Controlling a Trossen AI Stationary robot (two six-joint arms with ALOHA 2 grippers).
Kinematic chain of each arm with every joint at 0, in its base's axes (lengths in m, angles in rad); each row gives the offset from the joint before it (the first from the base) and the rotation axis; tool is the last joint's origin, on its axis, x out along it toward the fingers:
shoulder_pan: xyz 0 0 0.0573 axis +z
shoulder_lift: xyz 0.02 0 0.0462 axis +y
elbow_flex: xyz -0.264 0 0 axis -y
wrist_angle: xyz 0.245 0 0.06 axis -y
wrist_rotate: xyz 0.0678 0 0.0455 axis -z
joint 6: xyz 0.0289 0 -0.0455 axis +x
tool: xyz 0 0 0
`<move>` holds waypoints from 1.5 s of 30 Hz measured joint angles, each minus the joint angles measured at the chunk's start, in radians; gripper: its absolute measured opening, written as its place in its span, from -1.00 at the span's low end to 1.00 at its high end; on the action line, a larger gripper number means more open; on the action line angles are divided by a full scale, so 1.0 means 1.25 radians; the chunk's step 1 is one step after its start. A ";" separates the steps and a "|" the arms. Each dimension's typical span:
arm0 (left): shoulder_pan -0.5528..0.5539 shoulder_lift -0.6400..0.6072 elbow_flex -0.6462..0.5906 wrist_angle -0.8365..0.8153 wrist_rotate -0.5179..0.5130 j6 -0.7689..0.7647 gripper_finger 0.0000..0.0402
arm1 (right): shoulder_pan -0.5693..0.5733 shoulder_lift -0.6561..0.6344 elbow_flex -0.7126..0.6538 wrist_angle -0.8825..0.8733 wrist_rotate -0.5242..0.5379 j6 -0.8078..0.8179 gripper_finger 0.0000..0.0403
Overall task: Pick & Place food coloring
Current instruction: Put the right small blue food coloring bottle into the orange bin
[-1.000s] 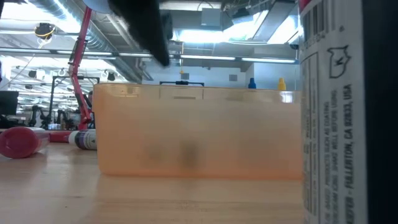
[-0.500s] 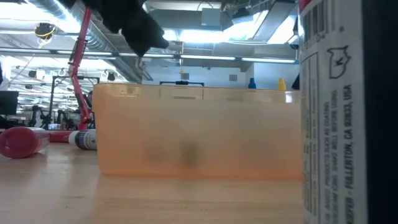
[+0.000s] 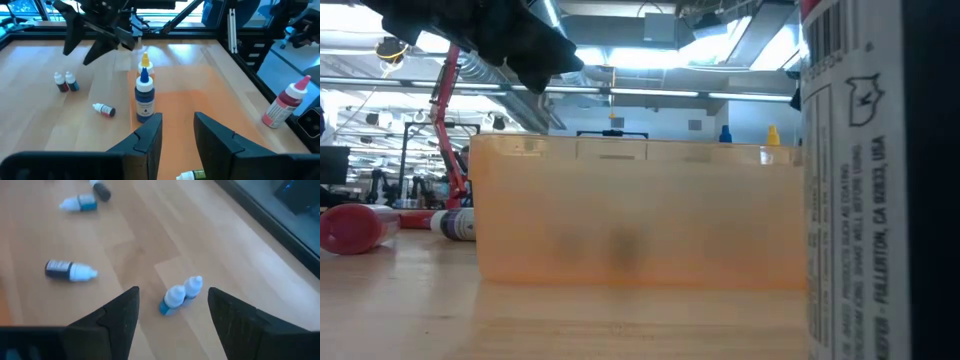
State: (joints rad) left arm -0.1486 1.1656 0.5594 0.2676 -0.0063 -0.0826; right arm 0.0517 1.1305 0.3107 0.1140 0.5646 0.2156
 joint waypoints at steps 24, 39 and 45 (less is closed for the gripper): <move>0.000 0.001 0.000 -0.019 0.000 0.034 -0.46 | -0.109 0.248 -0.024 0.228 -0.083 0.010 0.18; 0.000 0.001 0.000 -0.032 0.000 0.035 -0.46 | -0.143 0.290 -0.024 0.272 -0.094 -0.010 -0.19; 0.000 0.001 0.000 -0.032 0.000 0.035 -0.45 | -0.145 0.290 -0.024 0.272 -0.098 -0.015 -0.53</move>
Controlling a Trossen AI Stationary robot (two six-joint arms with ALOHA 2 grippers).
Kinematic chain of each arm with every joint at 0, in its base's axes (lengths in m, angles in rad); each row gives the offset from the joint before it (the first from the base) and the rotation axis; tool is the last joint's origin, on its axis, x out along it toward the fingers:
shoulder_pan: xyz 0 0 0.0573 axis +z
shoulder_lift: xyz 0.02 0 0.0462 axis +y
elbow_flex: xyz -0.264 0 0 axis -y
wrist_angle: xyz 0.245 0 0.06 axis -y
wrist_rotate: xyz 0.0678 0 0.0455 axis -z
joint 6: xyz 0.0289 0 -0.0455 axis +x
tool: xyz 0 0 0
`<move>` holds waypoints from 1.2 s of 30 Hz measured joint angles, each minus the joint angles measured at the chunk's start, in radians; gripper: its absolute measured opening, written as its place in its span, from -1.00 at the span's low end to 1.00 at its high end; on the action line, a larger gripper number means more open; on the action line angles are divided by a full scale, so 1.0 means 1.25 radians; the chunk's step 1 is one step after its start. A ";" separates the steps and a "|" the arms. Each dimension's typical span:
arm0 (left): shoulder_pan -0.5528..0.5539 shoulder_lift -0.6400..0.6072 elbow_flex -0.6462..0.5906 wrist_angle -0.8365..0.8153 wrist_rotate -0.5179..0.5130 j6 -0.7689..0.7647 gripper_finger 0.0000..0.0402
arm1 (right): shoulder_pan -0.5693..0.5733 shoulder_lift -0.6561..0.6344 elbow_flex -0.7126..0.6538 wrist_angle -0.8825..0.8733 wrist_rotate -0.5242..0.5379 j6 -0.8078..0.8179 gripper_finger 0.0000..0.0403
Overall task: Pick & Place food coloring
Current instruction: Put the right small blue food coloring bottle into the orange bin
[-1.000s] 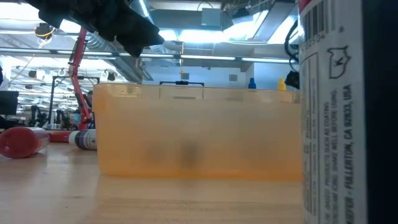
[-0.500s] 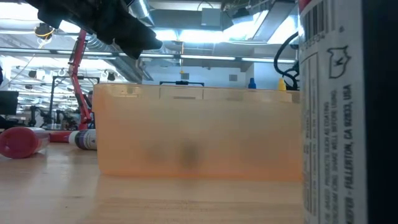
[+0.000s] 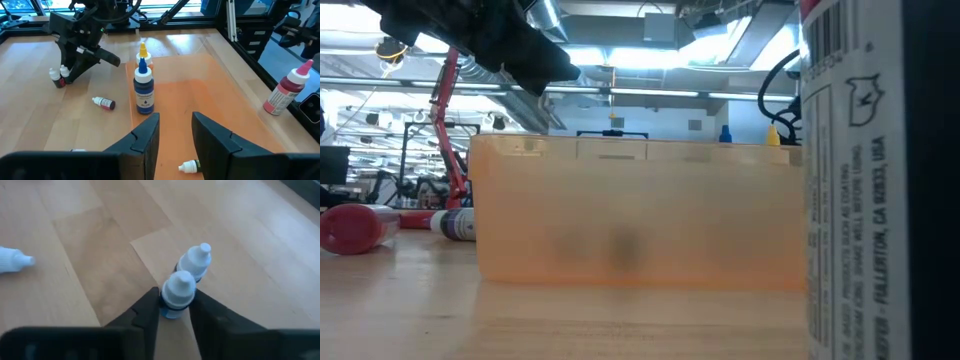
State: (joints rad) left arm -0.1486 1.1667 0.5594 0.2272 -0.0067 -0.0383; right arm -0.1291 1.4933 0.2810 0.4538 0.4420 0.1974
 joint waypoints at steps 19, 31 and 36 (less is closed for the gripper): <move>0.000 0.000 0.000 -0.014 -0.034 0.000 -0.46 | 0.126 -0.227 0.252 -0.507 0.026 0.023 -0.66; 0.000 0.000 0.000 -0.042 -0.042 0.000 -0.47 | 0.470 -0.207 0.561 -0.714 0.022 0.136 -0.66; 0.000 0.000 0.000 -0.049 -0.042 0.000 -0.46 | 0.597 -0.112 0.595 -0.712 0.036 0.259 -0.66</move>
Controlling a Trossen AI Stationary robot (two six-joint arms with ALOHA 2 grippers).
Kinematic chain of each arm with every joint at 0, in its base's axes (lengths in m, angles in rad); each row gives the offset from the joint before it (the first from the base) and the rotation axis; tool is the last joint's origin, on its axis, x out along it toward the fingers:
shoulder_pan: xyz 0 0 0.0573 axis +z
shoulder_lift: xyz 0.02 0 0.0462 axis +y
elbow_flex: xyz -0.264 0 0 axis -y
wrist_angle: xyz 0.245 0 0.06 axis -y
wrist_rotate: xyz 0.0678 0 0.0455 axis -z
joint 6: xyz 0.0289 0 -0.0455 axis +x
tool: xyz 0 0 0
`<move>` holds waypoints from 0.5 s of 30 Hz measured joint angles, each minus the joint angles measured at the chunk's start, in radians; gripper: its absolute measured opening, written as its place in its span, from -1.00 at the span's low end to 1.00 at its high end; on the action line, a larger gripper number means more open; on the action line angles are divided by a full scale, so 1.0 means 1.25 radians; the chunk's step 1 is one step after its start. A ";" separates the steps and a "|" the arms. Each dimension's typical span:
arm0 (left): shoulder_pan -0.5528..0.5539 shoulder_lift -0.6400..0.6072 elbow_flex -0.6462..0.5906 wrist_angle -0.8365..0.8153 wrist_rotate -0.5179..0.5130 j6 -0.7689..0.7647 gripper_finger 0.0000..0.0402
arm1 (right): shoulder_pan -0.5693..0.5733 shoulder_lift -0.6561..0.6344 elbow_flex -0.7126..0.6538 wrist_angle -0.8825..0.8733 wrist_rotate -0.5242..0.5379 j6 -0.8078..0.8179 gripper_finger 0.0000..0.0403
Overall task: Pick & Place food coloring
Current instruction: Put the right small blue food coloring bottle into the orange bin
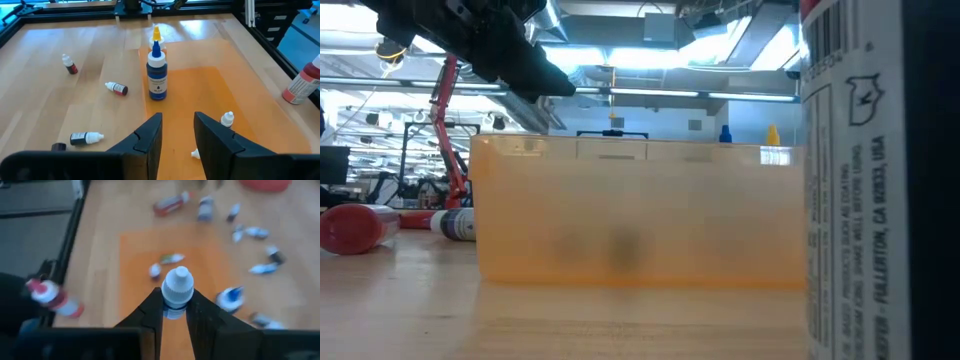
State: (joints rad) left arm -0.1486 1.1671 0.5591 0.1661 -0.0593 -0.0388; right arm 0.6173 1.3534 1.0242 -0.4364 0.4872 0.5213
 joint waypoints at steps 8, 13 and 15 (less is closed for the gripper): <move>0.000 0.000 0.000 -0.005 0.000 0.000 -0.46 | 0.056 0.198 0.005 0.022 0.065 0.160 -0.60; 0.000 0.000 0.000 -0.006 0.000 -0.001 -0.46 | 0.050 0.276 0.005 0.030 0.048 0.223 -0.56; 0.000 0.000 0.000 -0.009 0.000 -0.001 -0.45 | 0.048 0.294 0.005 0.033 0.032 0.234 -0.57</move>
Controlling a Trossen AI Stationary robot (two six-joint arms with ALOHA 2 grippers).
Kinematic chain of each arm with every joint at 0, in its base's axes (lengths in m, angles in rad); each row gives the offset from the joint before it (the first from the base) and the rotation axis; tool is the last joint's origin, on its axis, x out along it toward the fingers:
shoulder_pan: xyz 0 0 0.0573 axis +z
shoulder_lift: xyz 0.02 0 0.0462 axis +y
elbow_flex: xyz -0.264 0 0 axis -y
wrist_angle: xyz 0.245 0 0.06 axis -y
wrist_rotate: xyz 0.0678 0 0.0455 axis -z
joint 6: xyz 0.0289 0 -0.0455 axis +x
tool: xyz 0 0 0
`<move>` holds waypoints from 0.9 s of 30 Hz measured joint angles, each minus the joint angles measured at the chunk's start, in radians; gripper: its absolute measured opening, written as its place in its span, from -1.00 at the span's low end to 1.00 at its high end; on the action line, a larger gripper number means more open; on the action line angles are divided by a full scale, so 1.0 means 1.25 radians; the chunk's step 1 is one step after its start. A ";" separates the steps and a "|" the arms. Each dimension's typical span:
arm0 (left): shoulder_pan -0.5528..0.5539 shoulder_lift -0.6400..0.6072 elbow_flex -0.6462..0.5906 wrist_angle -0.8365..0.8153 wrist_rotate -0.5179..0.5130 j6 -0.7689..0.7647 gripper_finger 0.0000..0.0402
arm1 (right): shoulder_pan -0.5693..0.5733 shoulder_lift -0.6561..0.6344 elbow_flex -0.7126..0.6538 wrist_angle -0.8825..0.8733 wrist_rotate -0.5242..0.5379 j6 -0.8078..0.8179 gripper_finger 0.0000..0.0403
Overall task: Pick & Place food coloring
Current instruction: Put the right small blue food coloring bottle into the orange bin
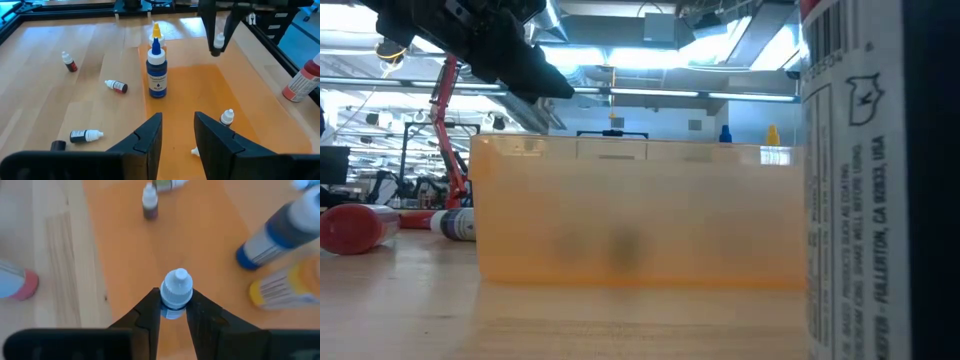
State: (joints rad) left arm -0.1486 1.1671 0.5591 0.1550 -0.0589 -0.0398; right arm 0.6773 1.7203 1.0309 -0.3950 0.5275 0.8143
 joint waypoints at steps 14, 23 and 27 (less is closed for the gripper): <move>0.000 0.000 0.000 -0.002 0.000 0.000 -0.45 | -0.001 0.035 0.000 0.001 -0.060 0.056 -0.52; 0.000 0.000 0.000 -0.001 0.000 -0.001 -0.46 | -0.001 0.035 0.000 0.002 -0.105 0.035 -0.51; 0.000 0.000 0.000 0.001 0.000 -0.001 -0.46 | -0.001 0.035 0.000 0.001 -0.106 0.035 -0.51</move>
State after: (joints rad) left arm -0.1486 1.1671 0.5591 0.1566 -0.0588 -0.0408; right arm 0.6762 1.7641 1.0309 -0.3935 0.3950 0.8581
